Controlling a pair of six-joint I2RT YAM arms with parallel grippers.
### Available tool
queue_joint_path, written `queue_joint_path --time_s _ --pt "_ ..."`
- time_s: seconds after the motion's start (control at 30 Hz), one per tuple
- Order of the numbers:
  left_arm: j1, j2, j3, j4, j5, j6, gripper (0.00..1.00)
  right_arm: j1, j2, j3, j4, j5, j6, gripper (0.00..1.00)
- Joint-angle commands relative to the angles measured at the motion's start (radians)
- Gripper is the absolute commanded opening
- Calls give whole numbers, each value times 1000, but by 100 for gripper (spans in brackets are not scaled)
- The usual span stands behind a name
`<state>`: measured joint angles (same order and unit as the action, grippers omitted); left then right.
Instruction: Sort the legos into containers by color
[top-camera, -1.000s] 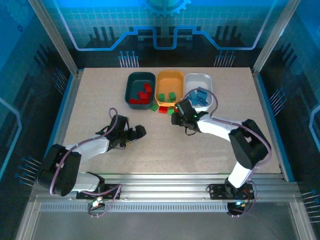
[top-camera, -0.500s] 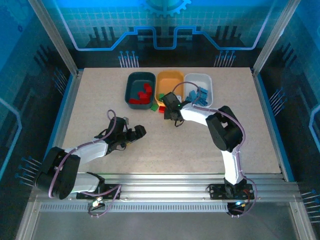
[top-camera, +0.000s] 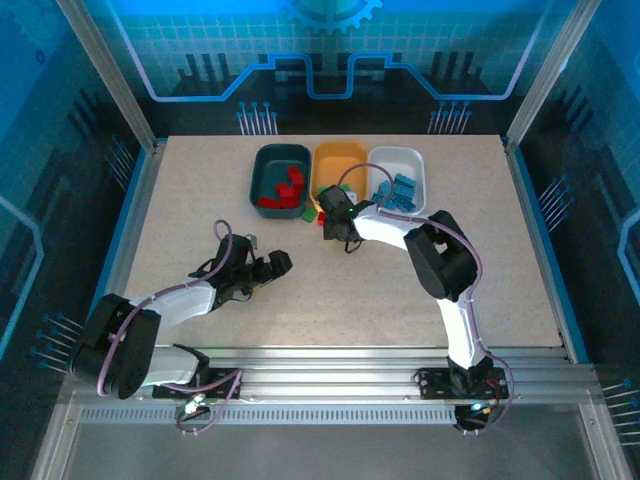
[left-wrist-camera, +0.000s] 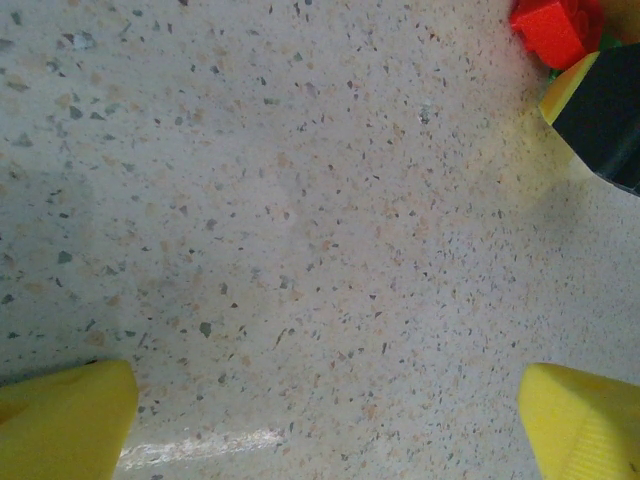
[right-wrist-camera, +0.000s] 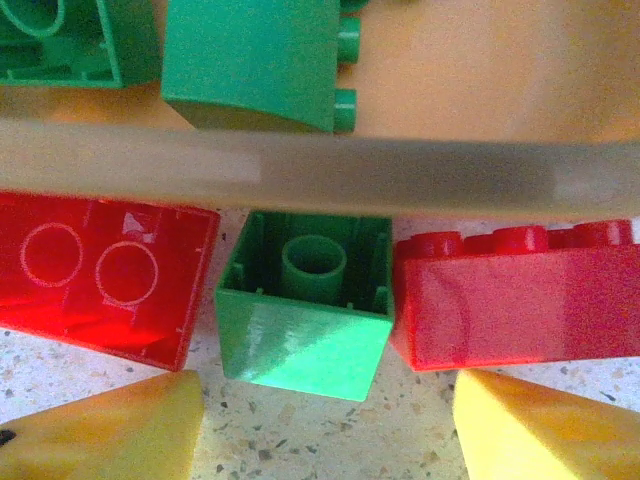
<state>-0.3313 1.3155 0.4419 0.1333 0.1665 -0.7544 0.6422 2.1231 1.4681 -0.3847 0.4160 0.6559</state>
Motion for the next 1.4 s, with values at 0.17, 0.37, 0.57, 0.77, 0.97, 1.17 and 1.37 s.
queue_joint_path --time_s 0.17,0.37,0.57,0.77,0.97,1.17,1.37 --pt "-3 40 -25 35 33 1 99 -42 17 14 -80 53 92 69" --pt "-3 43 -31 41 30 1 99 -62 -90 -131 -35 110 127 70" --pt "-3 70 -27 63 43 -2 99 -83 -214 -247 4 147 96 69" --pt "-3 92 -23 88 56 -16 99 -85 -253 -260 42 72 43 69" --pt "-3 79 -23 68 55 -10 99 -98 -172 -152 -31 107 31 77" --pt "-3 56 -37 49 38 2 99 -61 -188 -174 31 227 -85 75" --pt "-3 76 -29 62 52 -5 99 -121 -137 -143 19 144 -129 73"
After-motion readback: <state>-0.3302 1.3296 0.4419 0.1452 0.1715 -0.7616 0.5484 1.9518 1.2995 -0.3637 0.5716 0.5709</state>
